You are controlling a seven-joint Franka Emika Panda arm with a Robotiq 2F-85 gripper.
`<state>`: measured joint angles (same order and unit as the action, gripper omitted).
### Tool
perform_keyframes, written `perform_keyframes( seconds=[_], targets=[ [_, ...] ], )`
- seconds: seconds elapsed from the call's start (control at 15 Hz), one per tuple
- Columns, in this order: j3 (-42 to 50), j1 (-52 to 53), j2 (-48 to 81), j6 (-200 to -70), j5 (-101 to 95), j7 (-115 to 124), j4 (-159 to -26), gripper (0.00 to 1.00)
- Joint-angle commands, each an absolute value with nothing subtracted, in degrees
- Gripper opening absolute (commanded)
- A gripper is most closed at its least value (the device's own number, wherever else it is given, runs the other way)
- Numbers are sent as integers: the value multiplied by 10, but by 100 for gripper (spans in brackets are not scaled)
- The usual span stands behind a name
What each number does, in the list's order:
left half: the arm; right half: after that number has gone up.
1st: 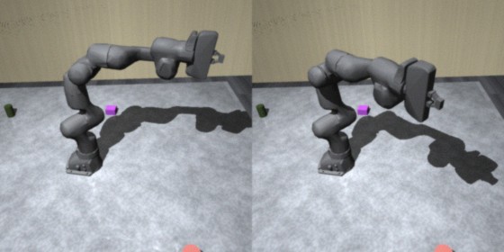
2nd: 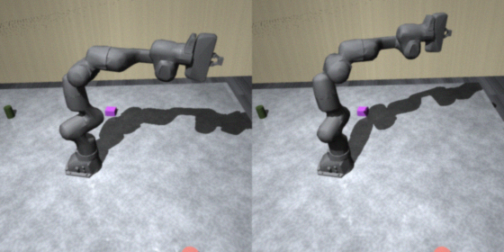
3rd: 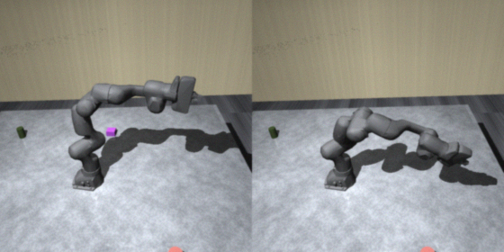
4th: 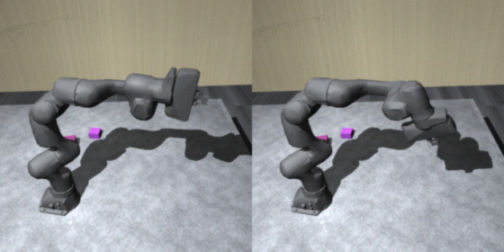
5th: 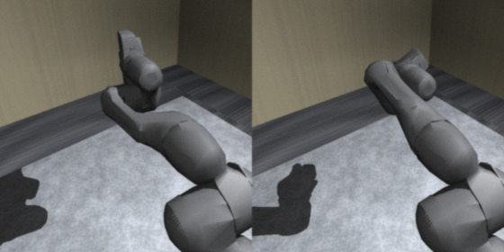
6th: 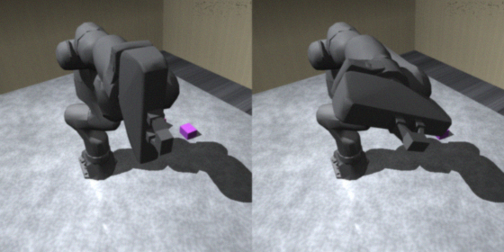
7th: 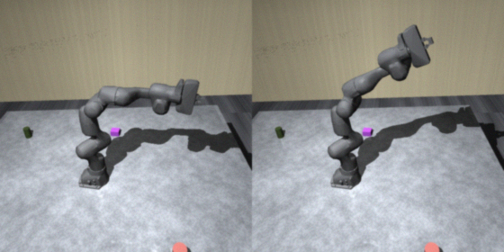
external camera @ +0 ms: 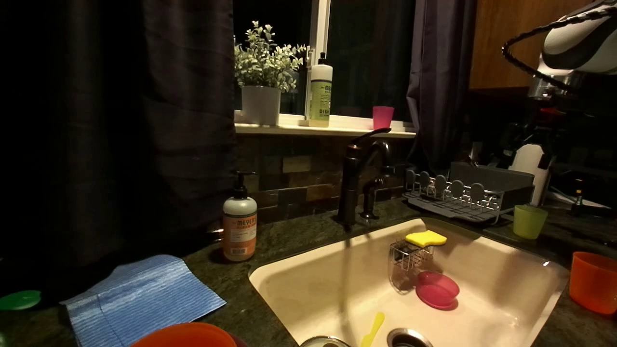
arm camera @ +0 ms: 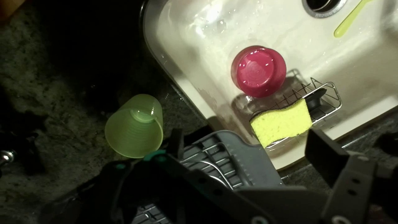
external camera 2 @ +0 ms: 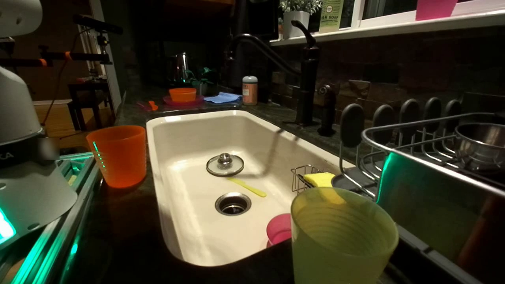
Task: Pick up the orange and yellow cup and stack them in the red cup on the shelf
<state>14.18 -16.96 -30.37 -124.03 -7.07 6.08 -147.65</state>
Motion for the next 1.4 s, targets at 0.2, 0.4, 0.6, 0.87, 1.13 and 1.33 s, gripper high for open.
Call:
perform_keyframes(
  seconds=[0.2, 0.4, 0.6, 0.87, 1.13, 1.33],
  targets=[
    [173, -178, -287, -1237, -63, -33, -1478, 100],
    [192, -182, -270, -1252, -72, -79, -1481, 100],
    [213, -183, -254, -1273, -77, -138, -1489, 100],
    [226, -193, -227, -1336, -98, -179, -1502, 100],
    [230, -206, -197, -1418, -120, -194, -1523, 100],
    [241, -205, -178, -1450, -107, -217, -1534, 100]
  ],
)
